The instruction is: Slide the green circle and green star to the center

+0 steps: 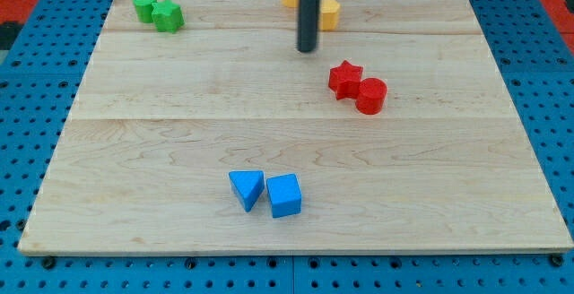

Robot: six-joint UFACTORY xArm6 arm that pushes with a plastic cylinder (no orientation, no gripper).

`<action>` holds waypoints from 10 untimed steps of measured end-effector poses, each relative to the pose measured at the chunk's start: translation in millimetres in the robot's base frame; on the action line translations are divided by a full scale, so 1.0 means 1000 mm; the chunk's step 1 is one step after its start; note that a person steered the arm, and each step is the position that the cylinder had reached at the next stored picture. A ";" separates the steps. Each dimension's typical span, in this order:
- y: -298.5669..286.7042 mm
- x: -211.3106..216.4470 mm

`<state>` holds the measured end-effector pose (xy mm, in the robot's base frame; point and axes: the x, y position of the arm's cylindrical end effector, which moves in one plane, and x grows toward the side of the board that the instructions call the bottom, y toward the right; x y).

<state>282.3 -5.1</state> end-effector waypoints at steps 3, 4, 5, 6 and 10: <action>-0.216 -0.090; -0.292 -0.090; -0.300 -0.087; -0.299 -0.046; -0.280 -0.056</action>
<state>226.2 -285.0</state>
